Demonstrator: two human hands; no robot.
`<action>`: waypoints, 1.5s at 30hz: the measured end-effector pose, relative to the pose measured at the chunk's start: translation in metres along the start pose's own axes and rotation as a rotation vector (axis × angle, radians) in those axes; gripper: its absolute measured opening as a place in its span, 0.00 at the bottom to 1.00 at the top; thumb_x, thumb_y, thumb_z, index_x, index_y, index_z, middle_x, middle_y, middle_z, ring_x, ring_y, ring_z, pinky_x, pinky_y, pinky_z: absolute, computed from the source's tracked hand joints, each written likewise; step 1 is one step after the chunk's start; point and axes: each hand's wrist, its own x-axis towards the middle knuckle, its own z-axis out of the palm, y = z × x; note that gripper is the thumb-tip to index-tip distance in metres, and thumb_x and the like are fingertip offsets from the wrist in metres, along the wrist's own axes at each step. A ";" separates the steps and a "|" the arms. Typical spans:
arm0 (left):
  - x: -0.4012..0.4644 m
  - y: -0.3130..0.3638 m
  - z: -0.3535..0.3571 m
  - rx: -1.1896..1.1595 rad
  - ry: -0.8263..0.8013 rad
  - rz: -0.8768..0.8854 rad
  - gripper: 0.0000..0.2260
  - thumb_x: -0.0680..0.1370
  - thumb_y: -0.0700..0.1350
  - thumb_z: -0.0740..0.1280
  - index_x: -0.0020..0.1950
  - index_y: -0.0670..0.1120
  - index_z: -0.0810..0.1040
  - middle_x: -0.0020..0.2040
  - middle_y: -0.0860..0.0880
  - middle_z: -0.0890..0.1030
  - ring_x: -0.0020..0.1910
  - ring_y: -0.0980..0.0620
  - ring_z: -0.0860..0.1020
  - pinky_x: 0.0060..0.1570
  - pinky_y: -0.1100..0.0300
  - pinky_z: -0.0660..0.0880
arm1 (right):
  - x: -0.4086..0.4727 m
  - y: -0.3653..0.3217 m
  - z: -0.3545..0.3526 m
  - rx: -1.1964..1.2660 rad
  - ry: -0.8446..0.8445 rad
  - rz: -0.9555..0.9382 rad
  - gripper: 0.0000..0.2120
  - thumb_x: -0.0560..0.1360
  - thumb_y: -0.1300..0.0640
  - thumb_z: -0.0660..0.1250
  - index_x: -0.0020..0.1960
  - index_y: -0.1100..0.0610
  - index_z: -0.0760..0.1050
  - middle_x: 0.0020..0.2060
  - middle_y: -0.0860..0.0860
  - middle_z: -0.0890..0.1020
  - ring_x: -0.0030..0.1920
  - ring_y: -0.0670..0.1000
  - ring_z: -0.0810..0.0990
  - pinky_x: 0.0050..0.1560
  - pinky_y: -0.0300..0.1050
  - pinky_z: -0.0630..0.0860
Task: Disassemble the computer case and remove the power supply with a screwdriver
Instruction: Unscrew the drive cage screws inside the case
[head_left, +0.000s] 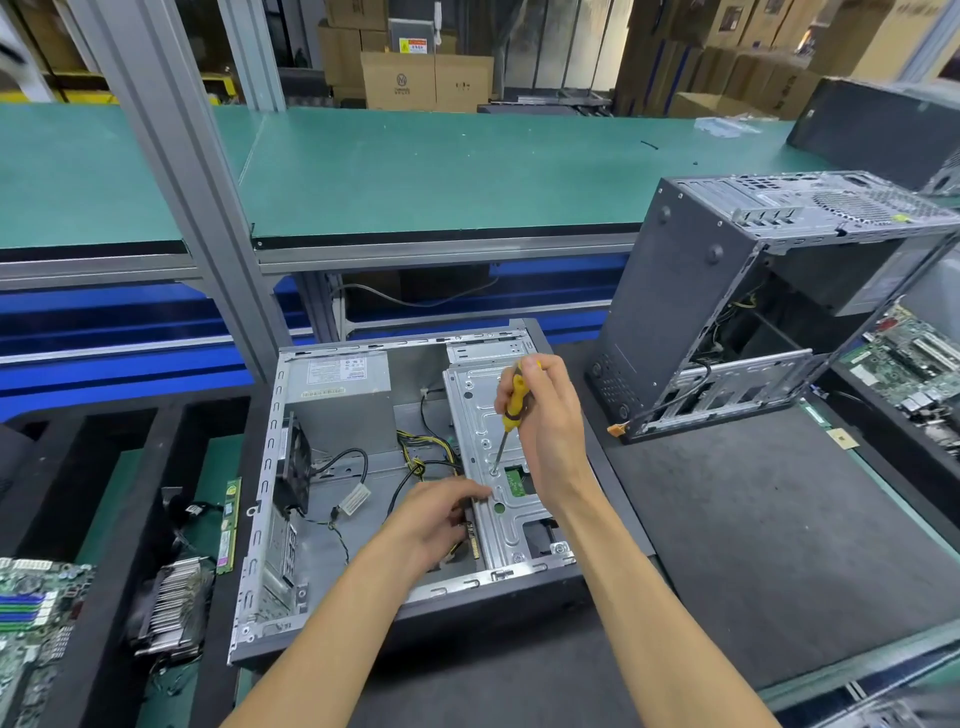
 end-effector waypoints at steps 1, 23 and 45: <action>0.000 0.000 0.000 0.005 -0.008 0.001 0.04 0.74 0.30 0.69 0.44 0.37 0.80 0.40 0.42 0.80 0.41 0.47 0.76 0.48 0.54 0.74 | 0.001 0.000 0.000 -0.010 -0.010 0.009 0.13 0.79 0.43 0.62 0.47 0.50 0.79 0.37 0.49 0.79 0.38 0.48 0.76 0.42 0.40 0.73; 0.003 0.000 0.000 0.085 -0.047 0.085 0.10 0.73 0.30 0.68 0.52 0.38 0.83 0.43 0.44 0.83 0.41 0.49 0.79 0.44 0.54 0.76 | 0.006 -0.001 0.005 -0.091 -0.058 -0.027 0.14 0.81 0.43 0.59 0.43 0.51 0.69 0.31 0.49 0.70 0.32 0.49 0.65 0.35 0.42 0.65; 0.000 -0.002 0.003 0.156 -0.019 0.123 0.10 0.74 0.32 0.67 0.52 0.42 0.83 0.43 0.46 0.84 0.44 0.47 0.76 0.48 0.52 0.72 | 0.000 -0.001 0.005 -0.025 -0.040 0.056 0.24 0.80 0.34 0.52 0.38 0.48 0.73 0.26 0.46 0.69 0.29 0.47 0.65 0.35 0.40 0.66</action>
